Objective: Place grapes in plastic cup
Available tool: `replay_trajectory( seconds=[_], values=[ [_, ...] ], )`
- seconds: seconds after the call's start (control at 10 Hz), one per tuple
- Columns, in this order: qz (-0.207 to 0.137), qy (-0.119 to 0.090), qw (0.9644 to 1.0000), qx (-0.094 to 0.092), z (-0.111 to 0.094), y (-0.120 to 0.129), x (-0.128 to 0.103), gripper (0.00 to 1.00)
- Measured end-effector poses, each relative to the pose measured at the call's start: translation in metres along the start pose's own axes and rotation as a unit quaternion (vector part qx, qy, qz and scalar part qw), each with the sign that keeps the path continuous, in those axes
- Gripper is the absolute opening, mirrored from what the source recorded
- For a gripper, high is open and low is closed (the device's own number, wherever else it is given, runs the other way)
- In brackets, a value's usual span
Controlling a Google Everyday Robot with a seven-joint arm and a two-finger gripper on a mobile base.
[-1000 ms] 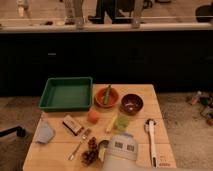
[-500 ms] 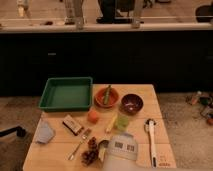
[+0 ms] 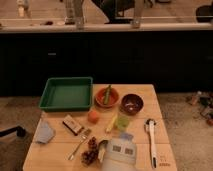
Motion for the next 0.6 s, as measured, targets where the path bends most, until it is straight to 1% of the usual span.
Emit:
replay_trajectory(
  seconds=[0.3, 0.6],
  values=[
    [-0.007, 0.007, 0.9999, -0.003, -0.007, -0.007, -0.01, 0.8],
    [-0.018, 0.006, 0.9998, -0.01, -0.009, -0.018, -0.021, 0.8]
  ],
)
